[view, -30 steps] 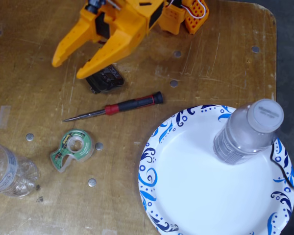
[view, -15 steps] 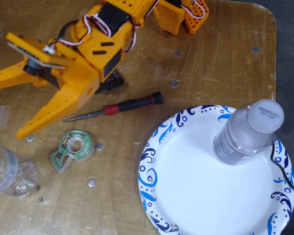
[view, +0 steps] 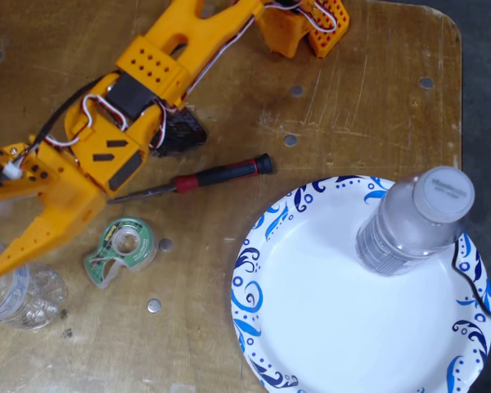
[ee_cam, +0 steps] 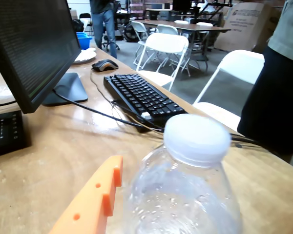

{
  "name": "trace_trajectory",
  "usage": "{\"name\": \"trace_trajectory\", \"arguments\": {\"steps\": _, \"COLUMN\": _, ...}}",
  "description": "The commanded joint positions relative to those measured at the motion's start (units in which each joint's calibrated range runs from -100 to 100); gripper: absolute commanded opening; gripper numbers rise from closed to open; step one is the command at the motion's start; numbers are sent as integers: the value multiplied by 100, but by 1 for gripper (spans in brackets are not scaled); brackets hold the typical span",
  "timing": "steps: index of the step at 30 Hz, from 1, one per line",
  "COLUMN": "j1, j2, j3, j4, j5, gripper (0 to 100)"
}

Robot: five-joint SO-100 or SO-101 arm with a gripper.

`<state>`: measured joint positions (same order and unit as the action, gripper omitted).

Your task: Move the bottles to the plate

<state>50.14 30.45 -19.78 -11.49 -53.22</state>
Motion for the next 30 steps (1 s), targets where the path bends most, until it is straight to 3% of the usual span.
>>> {"name": "trace_trajectory", "arguments": {"steps": 1, "j1": 5, "j2": 378, "j3": -977, "j4": -52, "j5": 6, "gripper": 44}}
{"name": "trace_trajectory", "arguments": {"steps": 9, "j1": -157, "j2": 1305, "j3": -2427, "j4": -52, "j5": -20, "gripper": 43}}
{"name": "trace_trajectory", "arguments": {"steps": 20, "j1": -157, "j2": 1811, "j3": -3220, "j4": 35, "j5": -25, "gripper": 43}}
{"name": "trace_trajectory", "arguments": {"steps": 30, "j1": 135, "j2": 1921, "j3": -3292, "j4": -43, "j5": -25, "gripper": 21}}
